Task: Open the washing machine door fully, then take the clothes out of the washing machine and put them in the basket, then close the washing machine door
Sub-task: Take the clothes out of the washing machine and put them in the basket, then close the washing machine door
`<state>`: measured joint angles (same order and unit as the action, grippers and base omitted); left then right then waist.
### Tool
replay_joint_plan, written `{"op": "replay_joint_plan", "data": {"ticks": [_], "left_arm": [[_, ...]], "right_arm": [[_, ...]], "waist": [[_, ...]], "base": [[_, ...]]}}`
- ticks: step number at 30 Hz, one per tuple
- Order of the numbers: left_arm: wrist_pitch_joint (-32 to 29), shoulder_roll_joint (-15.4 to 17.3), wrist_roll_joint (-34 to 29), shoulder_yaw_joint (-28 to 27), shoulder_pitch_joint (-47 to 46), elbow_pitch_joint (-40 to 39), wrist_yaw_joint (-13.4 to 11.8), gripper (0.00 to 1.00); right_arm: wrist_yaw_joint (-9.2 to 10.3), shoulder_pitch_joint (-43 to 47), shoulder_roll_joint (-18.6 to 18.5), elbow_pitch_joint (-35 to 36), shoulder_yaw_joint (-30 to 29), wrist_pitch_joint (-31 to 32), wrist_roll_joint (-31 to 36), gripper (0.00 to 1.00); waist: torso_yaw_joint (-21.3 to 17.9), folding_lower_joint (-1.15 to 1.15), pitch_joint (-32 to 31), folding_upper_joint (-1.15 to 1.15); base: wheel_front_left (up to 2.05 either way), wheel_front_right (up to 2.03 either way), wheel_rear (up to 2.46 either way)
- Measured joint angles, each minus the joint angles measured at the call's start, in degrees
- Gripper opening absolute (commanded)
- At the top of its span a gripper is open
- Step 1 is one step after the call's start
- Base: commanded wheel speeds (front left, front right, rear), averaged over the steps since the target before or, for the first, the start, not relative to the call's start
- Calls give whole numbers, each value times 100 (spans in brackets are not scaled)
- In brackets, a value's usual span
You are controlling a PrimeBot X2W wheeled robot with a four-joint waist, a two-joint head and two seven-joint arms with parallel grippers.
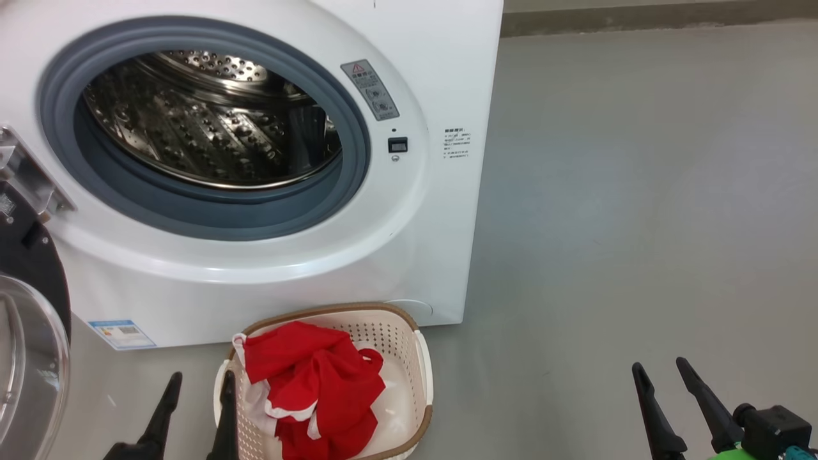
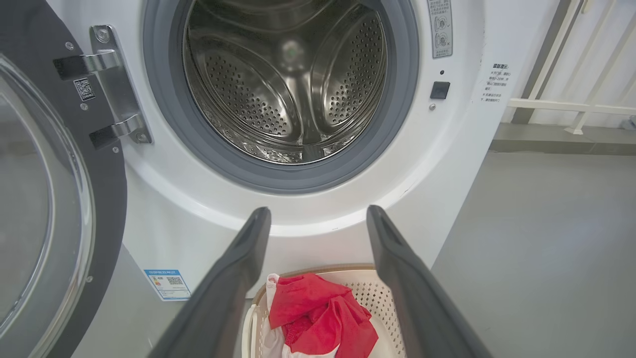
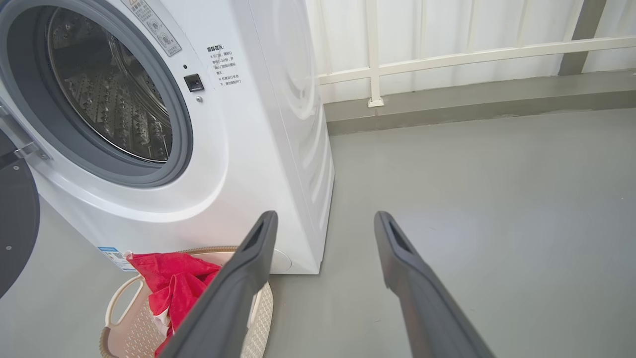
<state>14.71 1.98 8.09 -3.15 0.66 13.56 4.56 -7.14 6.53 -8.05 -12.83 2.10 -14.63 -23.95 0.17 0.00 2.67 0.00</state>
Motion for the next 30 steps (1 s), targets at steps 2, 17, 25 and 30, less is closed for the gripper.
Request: {"op": "replay_joint_plan", "data": {"ticks": [2, 17, 25, 30], "left_arm": [[0, 3, -2, -42, 127, -105, -10, 100], [0, 9, 3, -88, 384, -345, -55, 100], [0, 9, 3, -74, 384, -354, -108, 100], [0, 10, 3, -57, 384, -353, -109, 100]], "right_arm": [[0, 61, 7, 1, -10, 0, 1, 100], [0, 180, 63, 43, -85, 0, 32, 100], [0, 180, 62, 55, -98, 0, 32, 100], [0, 180, 58, 57, -89, 0, 32, 100]], "waist": [[-9, 0, -47, 0], [-58, 0, -159, 0], [-37, 0, -171, 0], [-34, 0, -163, 0]], "base": [[0, 0, 0], [0, 0, 0], [-9, 9, 0], [-79, 79, 0]]}}
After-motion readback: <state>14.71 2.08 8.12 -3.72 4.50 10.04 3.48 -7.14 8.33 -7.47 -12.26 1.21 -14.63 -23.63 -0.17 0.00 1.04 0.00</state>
